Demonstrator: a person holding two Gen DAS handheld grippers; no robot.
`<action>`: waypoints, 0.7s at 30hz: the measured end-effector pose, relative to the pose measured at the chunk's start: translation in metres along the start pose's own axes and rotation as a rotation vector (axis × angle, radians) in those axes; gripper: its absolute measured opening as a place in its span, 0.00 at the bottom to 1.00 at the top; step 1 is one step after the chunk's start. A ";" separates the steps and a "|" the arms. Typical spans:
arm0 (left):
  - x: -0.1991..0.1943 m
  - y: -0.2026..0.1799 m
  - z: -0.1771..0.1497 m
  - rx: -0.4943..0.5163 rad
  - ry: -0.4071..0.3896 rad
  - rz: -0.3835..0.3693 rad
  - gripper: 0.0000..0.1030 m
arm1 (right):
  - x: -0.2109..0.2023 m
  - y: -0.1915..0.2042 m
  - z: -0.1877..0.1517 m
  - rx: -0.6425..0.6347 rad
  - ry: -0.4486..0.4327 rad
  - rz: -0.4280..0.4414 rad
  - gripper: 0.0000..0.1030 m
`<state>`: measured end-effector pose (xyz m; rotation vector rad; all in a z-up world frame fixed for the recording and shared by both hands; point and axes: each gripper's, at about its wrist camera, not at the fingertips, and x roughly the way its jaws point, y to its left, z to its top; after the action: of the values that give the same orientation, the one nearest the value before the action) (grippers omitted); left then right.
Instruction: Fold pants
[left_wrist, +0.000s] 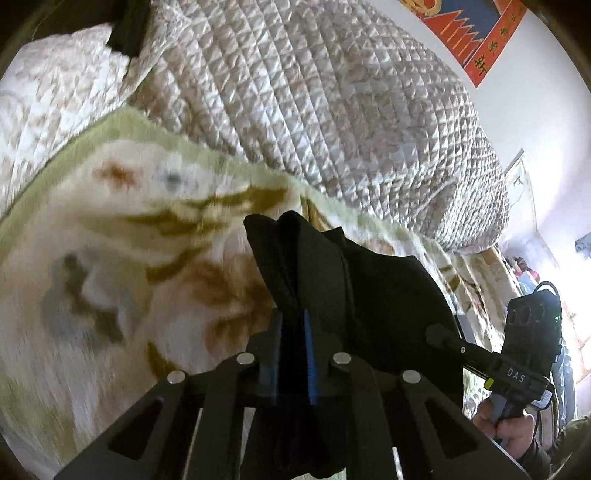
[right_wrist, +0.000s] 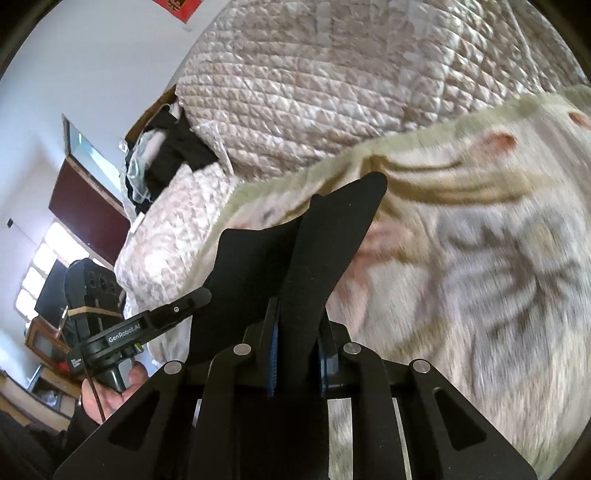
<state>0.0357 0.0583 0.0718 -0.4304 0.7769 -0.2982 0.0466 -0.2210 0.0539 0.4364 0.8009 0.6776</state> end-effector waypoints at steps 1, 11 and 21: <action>0.001 0.002 0.008 0.006 -0.010 0.006 0.12 | 0.005 0.001 0.007 -0.004 -0.003 0.001 0.15; 0.038 0.030 0.063 0.027 -0.028 0.066 0.12 | 0.066 -0.004 0.061 -0.020 -0.004 0.009 0.15; 0.081 0.067 0.048 0.015 0.060 0.207 0.13 | 0.092 -0.046 0.055 -0.001 0.062 -0.160 0.24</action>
<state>0.1324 0.0961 0.0216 -0.3243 0.8697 -0.1236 0.1533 -0.1952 0.0144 0.3481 0.8841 0.5448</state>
